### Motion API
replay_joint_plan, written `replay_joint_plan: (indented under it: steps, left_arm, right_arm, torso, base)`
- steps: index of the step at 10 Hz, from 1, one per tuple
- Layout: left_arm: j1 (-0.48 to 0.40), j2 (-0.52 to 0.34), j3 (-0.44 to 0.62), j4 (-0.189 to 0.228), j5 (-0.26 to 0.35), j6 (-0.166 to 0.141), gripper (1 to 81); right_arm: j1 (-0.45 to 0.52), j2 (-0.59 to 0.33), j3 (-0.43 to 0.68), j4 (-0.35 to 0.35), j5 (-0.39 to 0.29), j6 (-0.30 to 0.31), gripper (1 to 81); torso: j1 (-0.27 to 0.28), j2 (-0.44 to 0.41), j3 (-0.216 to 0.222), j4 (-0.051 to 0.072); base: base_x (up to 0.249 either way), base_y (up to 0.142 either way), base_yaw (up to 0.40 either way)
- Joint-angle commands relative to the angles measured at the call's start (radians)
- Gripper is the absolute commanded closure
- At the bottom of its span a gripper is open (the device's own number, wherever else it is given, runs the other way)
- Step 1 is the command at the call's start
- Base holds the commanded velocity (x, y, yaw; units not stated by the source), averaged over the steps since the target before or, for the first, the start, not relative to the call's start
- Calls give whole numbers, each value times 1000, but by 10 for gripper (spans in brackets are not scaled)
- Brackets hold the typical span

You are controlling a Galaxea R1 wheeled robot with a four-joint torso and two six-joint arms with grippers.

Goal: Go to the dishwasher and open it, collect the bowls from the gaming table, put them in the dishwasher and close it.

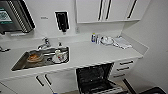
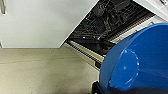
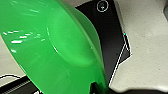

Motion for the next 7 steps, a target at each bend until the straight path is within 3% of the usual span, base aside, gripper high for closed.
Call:
replay_joint_plan:
  steps: [1, 7]
  left_arm:
    - [-104, -48, 19, 14, 13, 4, 811]
    - [-113, -24, 15, 14, 22, 4, 811]
  right_arm:
    - [27, -20, 13, 8, -82, 1, 811]
    - [24, -16, 12, 5, -81, 0, 811]
  torso:
    - [0, 0, 0, 0]
    - [-1, 0, 0, 0]
  base:
    - [0, 0, 0]
    - [104, 0, 0]
